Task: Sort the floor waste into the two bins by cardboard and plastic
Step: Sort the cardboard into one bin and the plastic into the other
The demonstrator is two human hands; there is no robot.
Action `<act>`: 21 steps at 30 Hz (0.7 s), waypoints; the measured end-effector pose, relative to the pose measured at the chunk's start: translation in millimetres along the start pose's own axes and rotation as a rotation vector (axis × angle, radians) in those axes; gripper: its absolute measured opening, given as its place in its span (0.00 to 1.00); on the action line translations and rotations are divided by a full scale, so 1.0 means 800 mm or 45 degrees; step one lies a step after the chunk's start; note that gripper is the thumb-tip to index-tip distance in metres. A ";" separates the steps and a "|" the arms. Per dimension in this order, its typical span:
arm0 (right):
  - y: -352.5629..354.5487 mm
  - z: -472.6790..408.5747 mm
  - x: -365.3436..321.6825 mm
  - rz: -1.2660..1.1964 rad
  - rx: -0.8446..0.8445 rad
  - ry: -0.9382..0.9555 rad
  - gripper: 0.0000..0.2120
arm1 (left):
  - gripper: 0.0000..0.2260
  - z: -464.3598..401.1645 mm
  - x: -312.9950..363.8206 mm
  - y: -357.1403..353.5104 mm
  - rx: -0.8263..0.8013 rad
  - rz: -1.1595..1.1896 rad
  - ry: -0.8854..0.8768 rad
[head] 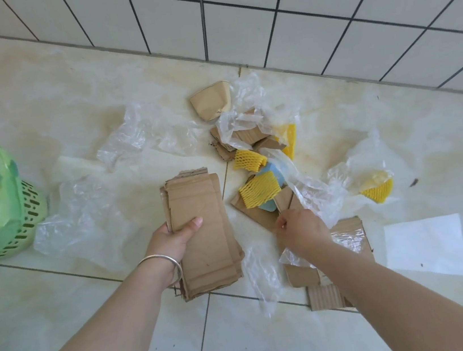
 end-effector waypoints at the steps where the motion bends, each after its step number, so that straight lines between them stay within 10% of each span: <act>1: -0.005 0.001 -0.002 0.020 -0.054 0.037 0.10 | 0.03 0.000 -0.001 -0.001 0.000 -0.006 -0.001; 12: -0.056 0.041 -0.010 0.422 -0.332 0.411 0.12 | 0.03 0.001 -0.002 -0.006 0.012 -0.061 -0.029; 21: -0.131 0.134 0.001 0.687 -0.790 0.702 0.34 | 0.04 0.003 0.001 -0.007 -0.001 -0.058 -0.032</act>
Point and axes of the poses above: each hand's wrist, its own z-axis away from the middle knuckle, its own y-axis out of the back of the hand, x = y × z, the point moved 1 cm from there along -z, towards the middle knuckle, and after that the axes turned 11 degrees about y, right-handed, at the moved point
